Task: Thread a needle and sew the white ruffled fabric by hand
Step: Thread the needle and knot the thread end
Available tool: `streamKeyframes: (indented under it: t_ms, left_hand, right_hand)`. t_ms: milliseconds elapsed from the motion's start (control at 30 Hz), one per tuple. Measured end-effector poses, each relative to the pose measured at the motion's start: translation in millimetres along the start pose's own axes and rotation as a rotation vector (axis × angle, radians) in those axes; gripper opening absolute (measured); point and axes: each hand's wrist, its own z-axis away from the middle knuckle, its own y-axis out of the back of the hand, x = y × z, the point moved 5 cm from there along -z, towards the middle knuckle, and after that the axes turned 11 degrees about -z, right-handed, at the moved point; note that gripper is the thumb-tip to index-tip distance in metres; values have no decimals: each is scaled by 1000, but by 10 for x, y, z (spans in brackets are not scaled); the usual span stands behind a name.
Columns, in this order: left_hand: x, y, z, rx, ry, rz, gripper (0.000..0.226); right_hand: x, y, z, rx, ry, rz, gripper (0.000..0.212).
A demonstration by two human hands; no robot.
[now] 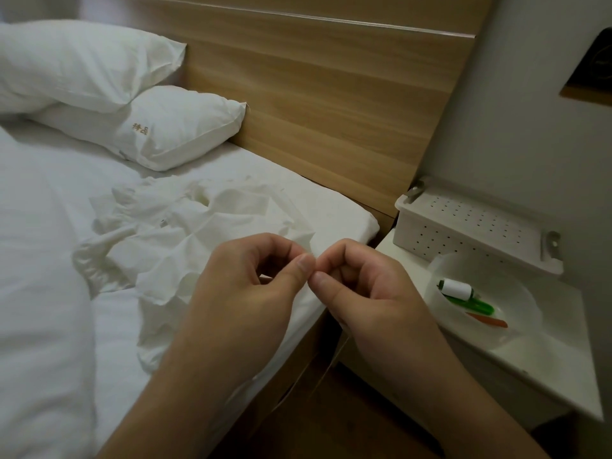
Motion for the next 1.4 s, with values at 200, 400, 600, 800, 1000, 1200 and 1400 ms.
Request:
streamKeyframes:
  t_ms: [200,400,600,800,1000,1200,1400]
  left_hand:
    - [-27,19,0,-2,0,46,18]
    - [-23,48,17,7,15,62,19]
    - [-50,52,21,37,27,57,19]
    - [-243,308,2,159,129,159,18]
    - [-343,446,54,157,182,209,25]
    - [-770,792,334,234,344,-68,14]
    - [-1252,878,577,82,549,-528,11]
  right_hand:
    - [40,-31,3,25,-14,-143,11]
    - [72,-62,-13,49,-74,-255,9]
    - [58,-98,0,68,-77,-302,13]
    - [66,-71,3,94,-116,-374,14]
    - [83,-89,12,82,-120,-375,10]
    - [108,-199,8,55,-148,-380,6]
    - [178,-385,38,5,-173,-378,11]
